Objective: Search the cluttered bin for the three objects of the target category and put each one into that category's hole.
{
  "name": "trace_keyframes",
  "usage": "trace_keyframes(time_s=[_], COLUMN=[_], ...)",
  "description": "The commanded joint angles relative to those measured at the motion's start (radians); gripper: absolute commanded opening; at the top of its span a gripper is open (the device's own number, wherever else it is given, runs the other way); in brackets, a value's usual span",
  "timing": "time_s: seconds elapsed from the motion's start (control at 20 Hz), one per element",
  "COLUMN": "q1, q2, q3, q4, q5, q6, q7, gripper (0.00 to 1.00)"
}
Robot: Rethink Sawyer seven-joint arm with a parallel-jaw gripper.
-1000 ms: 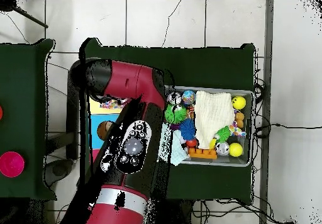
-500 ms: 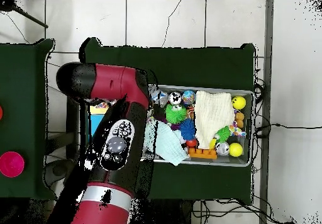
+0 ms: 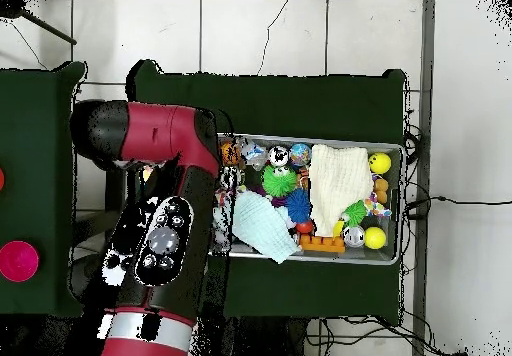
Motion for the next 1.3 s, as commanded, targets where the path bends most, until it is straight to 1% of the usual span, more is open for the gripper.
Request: trace_keyframes(time_s=[0.05,0.2,0.3,0.45,0.55,0.85,1.0,1.05,1.1,1.2,1.3], q1=[-0.006,-0.033,-0.048,-0.070,-0.076,-0.078,-0.063,-0.058,-0.051,-0.037,-0.025], q2=[-0.049,-0.055,-0.052,-0.043,-0.035,-0.012,0.009,0.011,0.014,0.019,0.015], q3=[0.097,0.131,0.152,0.183,0.196,0.192,0.177,0.177,0.173,0.153,0.142], q4=[0.156,0.238,0.273,0.307,0.315,0.306,0.283,0.282,0.277,0.249,0.237], q5=[0.029,0.024,0.018,0.006,-0.006,-0.045,-0.055,-0.046,-0.039,-0.048,-0.047], q6=[0.009,-0.111,-0.175,-0.261,-0.290,-0.289,-0.277,-0.279,-0.269,-0.221,-0.183], q7=[0.134,0.058,0.024,-0.014,-0.020,0.000,0.030,0.053,0.075,0.089,0.105], gripper=[0.00,0.00,0.00,0.00,0.00,0.00,0.00,0.00,0.00,0.00,0.00])
